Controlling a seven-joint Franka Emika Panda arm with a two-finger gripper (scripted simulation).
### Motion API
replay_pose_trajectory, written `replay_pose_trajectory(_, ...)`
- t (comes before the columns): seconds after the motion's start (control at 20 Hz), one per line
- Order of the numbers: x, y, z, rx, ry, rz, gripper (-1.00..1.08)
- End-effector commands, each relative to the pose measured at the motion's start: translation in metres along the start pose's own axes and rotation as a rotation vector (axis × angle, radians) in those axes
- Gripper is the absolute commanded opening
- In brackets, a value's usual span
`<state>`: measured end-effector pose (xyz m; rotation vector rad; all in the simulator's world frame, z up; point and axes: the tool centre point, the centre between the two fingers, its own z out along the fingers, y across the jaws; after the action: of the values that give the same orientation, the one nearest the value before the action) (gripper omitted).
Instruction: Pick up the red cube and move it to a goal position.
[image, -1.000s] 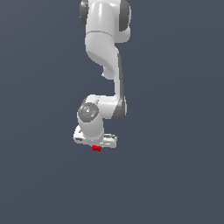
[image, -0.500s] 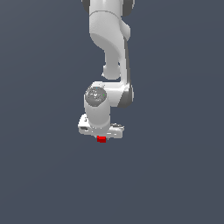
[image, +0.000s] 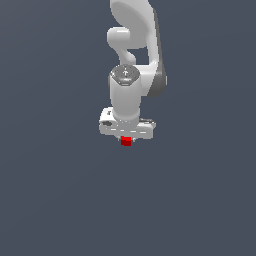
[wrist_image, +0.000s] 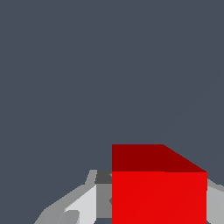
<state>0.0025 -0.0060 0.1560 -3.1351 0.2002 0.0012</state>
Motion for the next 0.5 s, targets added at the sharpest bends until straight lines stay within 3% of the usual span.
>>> replay_pose_trajectory(0.0,-0.012,-0.01,-0.021,-0.001,0.001,0.0,-1.0)
replay_pose_trajectory(0.45,-0.045,-0.04,-0.08,-0.001,0.001,0.0,-1.0)
